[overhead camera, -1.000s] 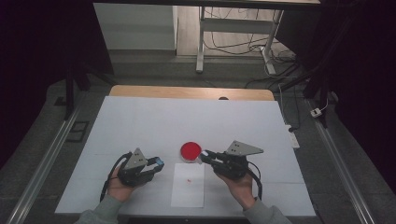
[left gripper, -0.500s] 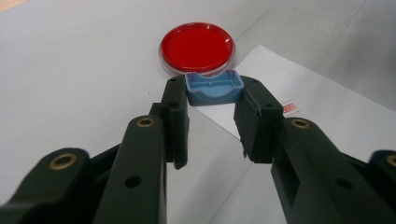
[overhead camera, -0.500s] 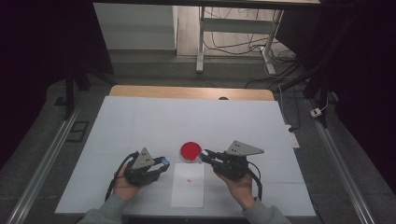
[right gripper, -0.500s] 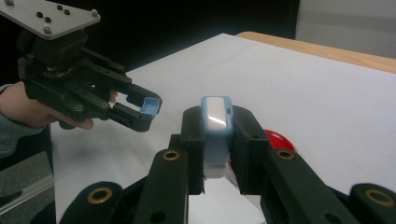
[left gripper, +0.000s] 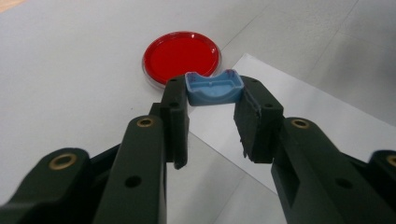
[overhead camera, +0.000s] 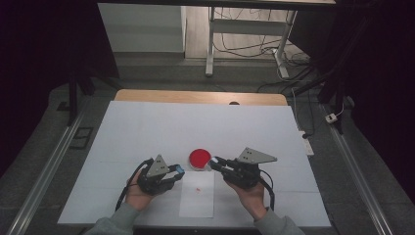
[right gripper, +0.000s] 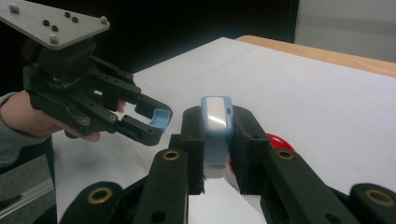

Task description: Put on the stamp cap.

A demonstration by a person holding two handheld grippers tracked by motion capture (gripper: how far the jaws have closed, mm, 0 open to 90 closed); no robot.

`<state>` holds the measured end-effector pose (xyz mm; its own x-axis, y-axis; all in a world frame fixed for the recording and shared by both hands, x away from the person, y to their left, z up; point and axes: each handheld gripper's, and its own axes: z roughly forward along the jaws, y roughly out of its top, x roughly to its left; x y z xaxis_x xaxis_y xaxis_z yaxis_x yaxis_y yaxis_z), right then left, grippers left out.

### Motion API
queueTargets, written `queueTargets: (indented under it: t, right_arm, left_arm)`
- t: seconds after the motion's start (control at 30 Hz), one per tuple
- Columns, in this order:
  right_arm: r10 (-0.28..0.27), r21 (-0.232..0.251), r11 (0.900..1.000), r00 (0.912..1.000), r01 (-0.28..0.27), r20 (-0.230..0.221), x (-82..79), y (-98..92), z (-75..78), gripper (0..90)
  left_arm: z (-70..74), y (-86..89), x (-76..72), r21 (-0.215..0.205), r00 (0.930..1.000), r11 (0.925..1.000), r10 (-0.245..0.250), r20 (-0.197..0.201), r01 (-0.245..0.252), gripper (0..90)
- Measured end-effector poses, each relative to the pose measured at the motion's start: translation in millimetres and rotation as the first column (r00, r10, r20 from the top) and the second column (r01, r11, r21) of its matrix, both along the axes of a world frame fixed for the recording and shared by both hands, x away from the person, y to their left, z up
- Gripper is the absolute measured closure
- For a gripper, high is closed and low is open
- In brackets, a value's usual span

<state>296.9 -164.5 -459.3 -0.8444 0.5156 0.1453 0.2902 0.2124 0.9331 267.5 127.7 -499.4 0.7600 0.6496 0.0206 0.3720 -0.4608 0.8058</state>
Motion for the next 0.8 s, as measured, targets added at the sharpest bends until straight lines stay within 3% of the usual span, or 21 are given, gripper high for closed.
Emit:
queueTargets:
  t: [0.8]
  right_arm:
    - [-0.011, 0.024, 1.0, 0.9999, 0.011, 0.0, -1.6, 2.1, 1.1, 75.9]
  left_arm:
    - [-0.1, -35.1, 8.0, 0.015, 0.9991, 0.9992, -0.038, 0.017, 0.038, 65.3]
